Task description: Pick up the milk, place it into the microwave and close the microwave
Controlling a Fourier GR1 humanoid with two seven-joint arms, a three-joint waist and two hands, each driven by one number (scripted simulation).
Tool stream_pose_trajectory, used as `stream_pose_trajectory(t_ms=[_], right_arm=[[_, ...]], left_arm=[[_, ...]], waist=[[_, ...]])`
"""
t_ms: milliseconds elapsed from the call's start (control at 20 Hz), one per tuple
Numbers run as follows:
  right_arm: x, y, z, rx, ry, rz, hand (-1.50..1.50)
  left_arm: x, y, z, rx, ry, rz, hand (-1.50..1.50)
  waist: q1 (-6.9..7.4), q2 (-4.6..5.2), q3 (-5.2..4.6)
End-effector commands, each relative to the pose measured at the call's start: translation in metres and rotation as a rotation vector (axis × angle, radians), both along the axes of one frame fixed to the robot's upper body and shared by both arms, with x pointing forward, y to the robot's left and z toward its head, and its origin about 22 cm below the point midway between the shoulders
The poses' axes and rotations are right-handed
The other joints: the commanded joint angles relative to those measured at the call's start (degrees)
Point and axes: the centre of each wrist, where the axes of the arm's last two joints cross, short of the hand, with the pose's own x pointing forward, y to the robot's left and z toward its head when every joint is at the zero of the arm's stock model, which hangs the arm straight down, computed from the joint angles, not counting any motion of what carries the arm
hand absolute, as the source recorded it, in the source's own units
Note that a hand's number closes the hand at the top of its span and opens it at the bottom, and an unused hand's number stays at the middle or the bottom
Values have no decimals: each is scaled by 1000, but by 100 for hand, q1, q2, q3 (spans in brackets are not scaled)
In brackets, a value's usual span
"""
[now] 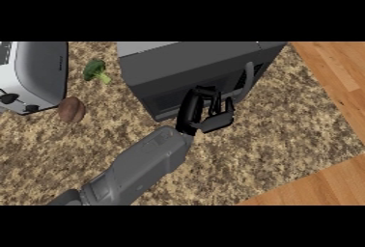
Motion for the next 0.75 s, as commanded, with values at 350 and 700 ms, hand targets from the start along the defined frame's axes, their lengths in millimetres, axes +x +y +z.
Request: stream_pose_trajectory(t_ms=[350, 700], right_arm=[[9, -12, 8, 36, 2, 24, -150], [12, -20, 19, 36, -4, 23, -150]], left_arm=[[23, -5, 27, -17, -44, 20, 150], [23, -3, 23, -20, -36, 30, 150]], waist=[[13, 49, -2], [43, 34, -5]])
